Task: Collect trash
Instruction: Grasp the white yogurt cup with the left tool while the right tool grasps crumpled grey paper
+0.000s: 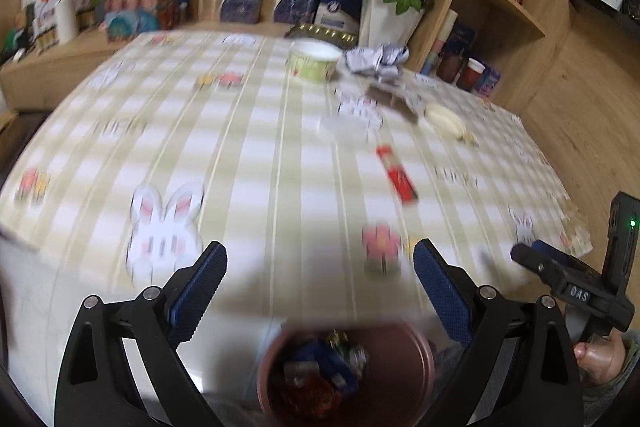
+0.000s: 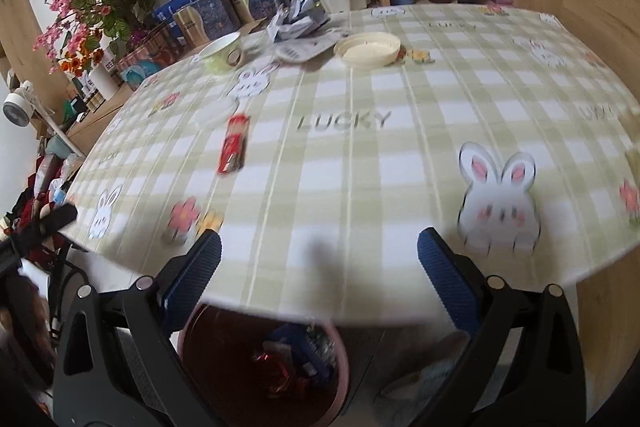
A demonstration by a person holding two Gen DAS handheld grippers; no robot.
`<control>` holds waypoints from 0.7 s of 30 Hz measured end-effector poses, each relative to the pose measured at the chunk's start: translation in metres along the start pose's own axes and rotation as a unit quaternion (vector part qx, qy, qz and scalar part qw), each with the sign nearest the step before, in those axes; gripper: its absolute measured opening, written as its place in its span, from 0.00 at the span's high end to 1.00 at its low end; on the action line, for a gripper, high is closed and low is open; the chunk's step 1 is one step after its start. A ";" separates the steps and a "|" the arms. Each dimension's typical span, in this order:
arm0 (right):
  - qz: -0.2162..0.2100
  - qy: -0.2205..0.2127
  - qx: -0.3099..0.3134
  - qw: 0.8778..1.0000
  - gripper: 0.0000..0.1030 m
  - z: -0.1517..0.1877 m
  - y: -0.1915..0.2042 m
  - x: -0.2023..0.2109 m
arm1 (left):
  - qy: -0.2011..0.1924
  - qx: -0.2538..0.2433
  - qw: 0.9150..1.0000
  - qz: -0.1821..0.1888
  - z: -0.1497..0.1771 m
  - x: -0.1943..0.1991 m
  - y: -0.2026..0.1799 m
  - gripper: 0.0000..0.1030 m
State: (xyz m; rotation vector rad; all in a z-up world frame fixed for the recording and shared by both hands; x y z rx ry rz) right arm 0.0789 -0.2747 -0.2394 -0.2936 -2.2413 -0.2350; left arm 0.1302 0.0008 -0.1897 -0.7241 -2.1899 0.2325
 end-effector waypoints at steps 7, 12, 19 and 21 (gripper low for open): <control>-0.001 -0.009 -0.007 1.000 0.06 -0.057 -0.009 -0.031 | 0.017 -0.044 0.999 0.007 -0.103 -0.090 0.019 0.06; -0.003 -0.008 0.000 1.000 0.06 -0.092 -0.010 -0.055 | 0.037 -0.035 0.999 -0.005 -0.159 -0.166 0.050 0.06; -0.007 -0.001 -0.001 1.000 0.06 -0.134 -0.021 -0.088 | 0.049 -0.001 0.997 -0.053 -0.201 -0.238 0.096 0.06; -0.012 0.005 -0.003 1.000 0.06 -0.146 -0.024 -0.098 | 0.052 -0.003 0.997 -0.059 -0.207 -0.246 0.100 0.06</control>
Point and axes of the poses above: each gripper's, at about its wrist camera, not at the fingertips, and x roughly against the way its jaws point, y to its left, z to its underside, the point moved 3 cm from there along -x, roughly the way its jaws point, and after that the axes turned 15 degrees about z, right-handed, at the moved point
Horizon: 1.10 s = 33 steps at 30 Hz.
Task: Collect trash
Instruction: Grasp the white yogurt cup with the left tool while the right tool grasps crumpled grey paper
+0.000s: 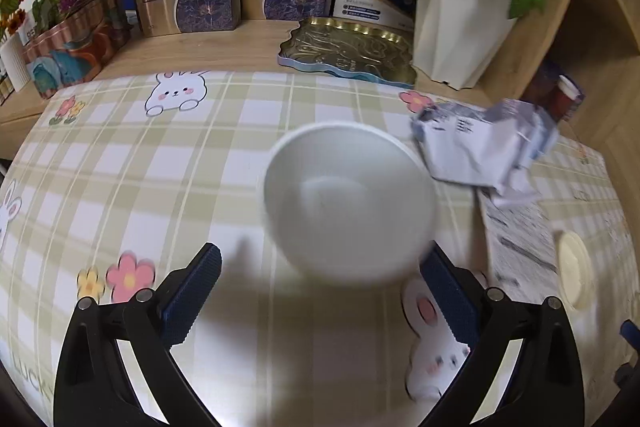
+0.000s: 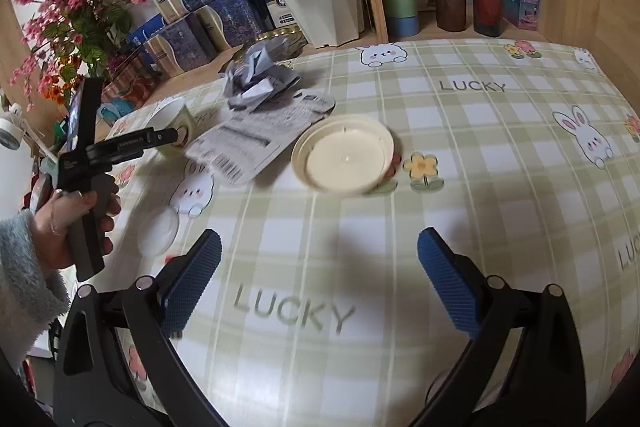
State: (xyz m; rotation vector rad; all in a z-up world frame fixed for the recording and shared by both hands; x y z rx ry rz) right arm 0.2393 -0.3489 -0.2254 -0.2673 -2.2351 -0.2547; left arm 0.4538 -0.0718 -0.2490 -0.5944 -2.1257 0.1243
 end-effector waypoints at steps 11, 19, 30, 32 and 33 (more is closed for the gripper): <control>-0.052 -0.029 -0.019 0.998 0.06 -0.094 0.037 -0.052 | -0.001 -0.022 1.000 0.017 0.017 0.025 0.009 0.33; -0.024 0.020 0.061 0.998 0.06 -0.149 0.116 -0.124 | -0.051 -0.007 0.998 0.023 0.056 0.107 0.023 0.33; 0.034 0.014 0.136 0.990 0.41 -0.160 0.155 -0.150 | -0.101 0.073 0.992 0.001 0.146 0.213 0.065 0.32; 0.011 -0.007 0.133 0.991 0.46 -0.157 0.153 -0.132 | -0.103 0.077 0.992 -0.001 0.157 0.223 0.066 0.32; 0.002 -0.022 0.133 0.991 0.48 -0.154 0.152 -0.120 | -0.103 0.080 0.991 -0.001 0.163 0.228 0.068 0.32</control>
Point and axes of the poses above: each gripper's, at about its wrist camera, not at the fingertips, and x roughly against the way its jaws point, y to its left, z to its underside, the point moved 3 cm from there along -x, roughly the way its jaws point, and after that the axes turned 15 degrees about z, right-handed, at the moved point
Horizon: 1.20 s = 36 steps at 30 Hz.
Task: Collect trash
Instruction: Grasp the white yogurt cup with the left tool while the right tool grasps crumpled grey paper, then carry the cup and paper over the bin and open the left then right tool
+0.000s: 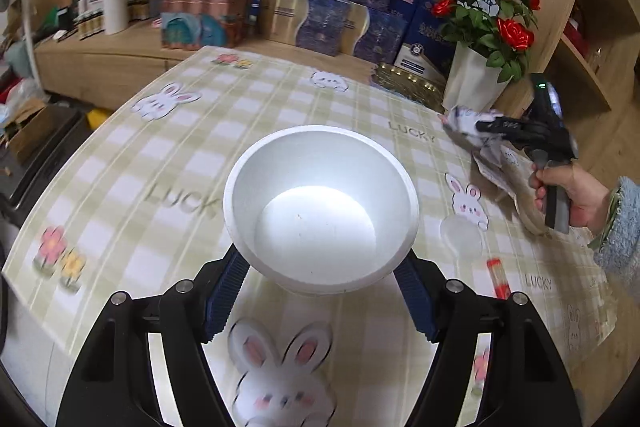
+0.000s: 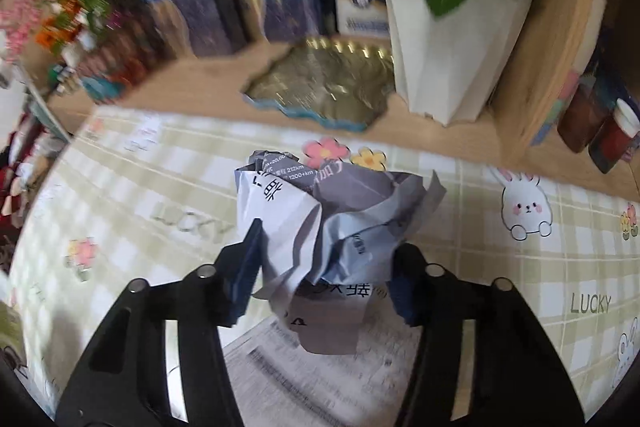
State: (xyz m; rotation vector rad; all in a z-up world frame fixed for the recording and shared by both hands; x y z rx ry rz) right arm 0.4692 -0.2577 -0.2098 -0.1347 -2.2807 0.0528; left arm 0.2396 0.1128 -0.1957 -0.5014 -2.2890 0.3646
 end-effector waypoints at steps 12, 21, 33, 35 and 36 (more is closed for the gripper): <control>-0.075 -0.101 -0.116 0.985 0.49 0.097 -0.038 0.161 | -0.015 0.000 1.000 0.027 0.021 0.040 -0.026 0.32; -0.061 -0.060 -0.147 0.985 0.49 0.222 -0.062 0.232 | -0.006 -0.034 0.997 0.068 0.034 0.054 -0.082 0.32; -0.093 -0.037 -0.108 0.989 0.49 0.315 -0.026 0.280 | 0.031 -0.080 0.992 0.096 0.090 0.085 -0.139 0.32; -0.100 -0.032 -0.098 0.990 0.49 0.324 -0.018 0.283 | 0.031 -0.088 0.991 0.099 0.100 0.094 -0.145 0.32; -0.104 -0.028 -0.091 0.990 0.49 0.332 -0.012 0.286 | 0.031 -0.090 0.991 0.099 0.104 0.098 -0.147 0.32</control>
Point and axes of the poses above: each gripper's, at about its wrist camera, not at the fingertips, and x roughly against the way its jaws point, y to its left, z to its underside, the point moved 3 cm from there along -x, roughly the way its jaws point, and after that the axes turned 15 degrees about z, right-handed, at the moved point
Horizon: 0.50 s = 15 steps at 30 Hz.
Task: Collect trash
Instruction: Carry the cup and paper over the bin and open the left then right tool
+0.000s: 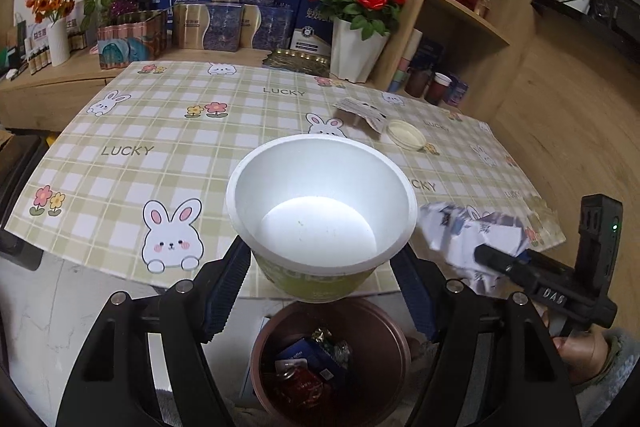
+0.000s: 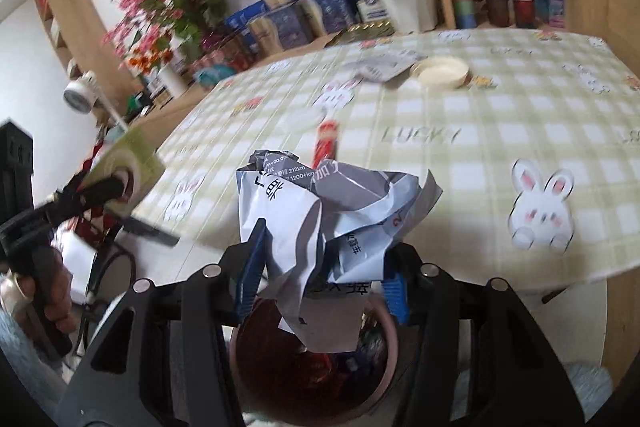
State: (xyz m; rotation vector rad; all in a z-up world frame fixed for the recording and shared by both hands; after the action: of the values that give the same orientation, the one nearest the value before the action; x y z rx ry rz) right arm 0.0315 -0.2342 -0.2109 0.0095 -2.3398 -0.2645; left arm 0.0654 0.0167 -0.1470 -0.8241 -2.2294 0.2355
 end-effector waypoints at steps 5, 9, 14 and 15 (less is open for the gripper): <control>-0.014 0.026 0.033 0.999 0.48 0.034 0.022 0.007 | -0.008 0.007 1.000 -0.001 0.022 0.019 -0.005 0.32; -0.029 0.051 0.039 0.998 0.48 0.059 0.034 0.008 | -0.009 0.013 1.000 -0.008 0.037 0.030 -0.005 0.37; -0.035 0.079 0.043 0.995 0.48 0.075 0.043 0.000 | 0.002 0.023 1.000 -0.004 0.050 0.032 -0.002 0.45; -0.033 0.083 0.042 0.995 0.48 0.076 0.043 -0.001 | 0.005 0.028 1.000 -0.001 0.051 0.031 -0.001 0.47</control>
State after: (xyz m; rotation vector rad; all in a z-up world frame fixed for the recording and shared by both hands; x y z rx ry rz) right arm -0.0182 -0.1778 -0.2555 0.1453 -2.1858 -0.1900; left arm 0.0128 0.0392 -0.1647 -0.7916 -2.2039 0.2904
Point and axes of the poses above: each gripper's, at about its wrist camera, not at the fingertips, and x roughly against the way its jaws point, y to its left, z to its underside, the point moved 3 cm from there along -x, roughly the way its jaws point, and after that the axes turned 15 degrees about z, right-handed, at the moved point
